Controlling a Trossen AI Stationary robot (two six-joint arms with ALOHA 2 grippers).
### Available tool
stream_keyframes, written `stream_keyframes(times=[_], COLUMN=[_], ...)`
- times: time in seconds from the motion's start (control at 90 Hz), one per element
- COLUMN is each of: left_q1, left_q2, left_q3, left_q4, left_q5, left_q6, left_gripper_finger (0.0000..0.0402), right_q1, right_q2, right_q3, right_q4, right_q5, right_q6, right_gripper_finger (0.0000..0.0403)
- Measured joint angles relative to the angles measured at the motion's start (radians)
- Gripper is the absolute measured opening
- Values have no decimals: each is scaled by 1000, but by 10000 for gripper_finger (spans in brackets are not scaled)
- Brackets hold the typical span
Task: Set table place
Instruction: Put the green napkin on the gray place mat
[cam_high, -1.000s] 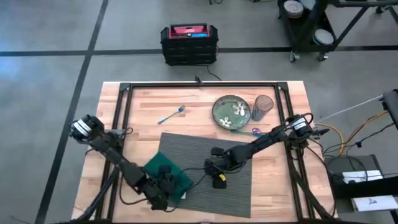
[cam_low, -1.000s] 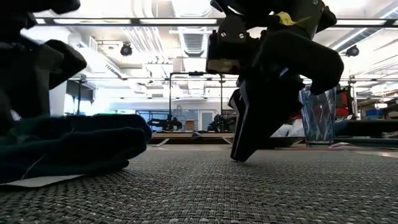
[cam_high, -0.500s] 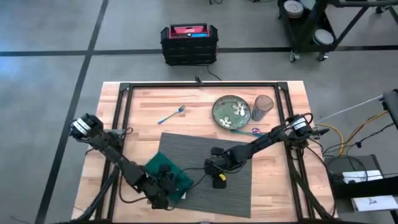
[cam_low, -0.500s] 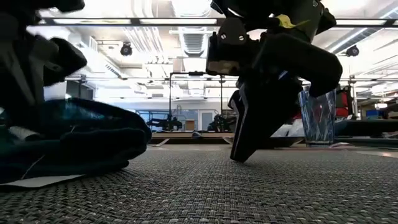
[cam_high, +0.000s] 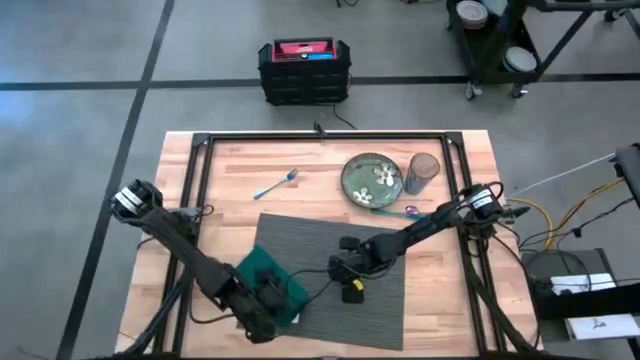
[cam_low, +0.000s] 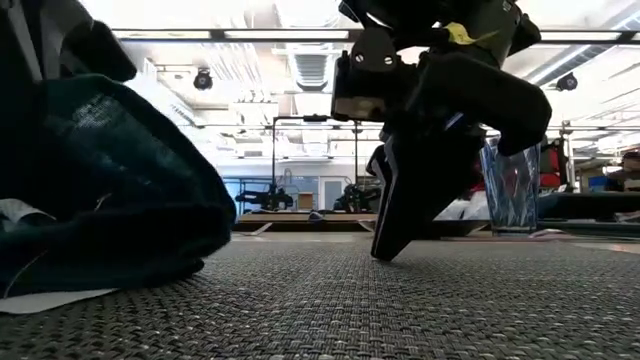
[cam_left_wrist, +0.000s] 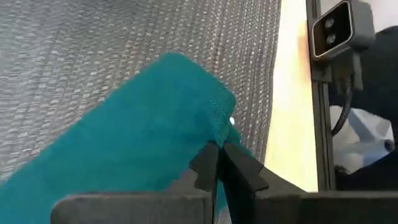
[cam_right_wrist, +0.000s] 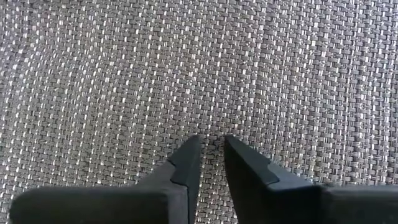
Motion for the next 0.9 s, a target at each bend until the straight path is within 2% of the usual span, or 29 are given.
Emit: stream_keyframes(times=[0.156, 0.378, 0.444, 0.589, 0.722, 0.822, 0.9], left_q1=[-2, 6, 8, -31, -110, -145, -149], left_q2=[27, 29, 16, 1, -2, -15, -55], left_q3=[0, 8, 37, 144, 179, 145, 81], left_q4=[36, -10, -55, -301, -600, -796, -835], left_q5=[55, 212, 225, 92, -113, -140, -140], left_q6=[-37, -27, -38, -140, -412, -692, -807], left_gripper_finger=[33, 121, 142, 157, 149, 148, 158], right_q1=[0, 0, 0, -2, -3, -3, -5], right_q2=[0, 0, 0, 0, 0, 0, 0], right_q3=[0, 8, 13, 39, 56, 54, 44], right_q4=[0, 0, 0, 0, -1, 0, -1], right_q5=[-1, -3, -4, -4, -3, -1, -1], right_q6=[8, 8, 6, -31, -31, -27, -12], right_gripper_finger=[48, 63, 68, 78, 88, 97, 106])
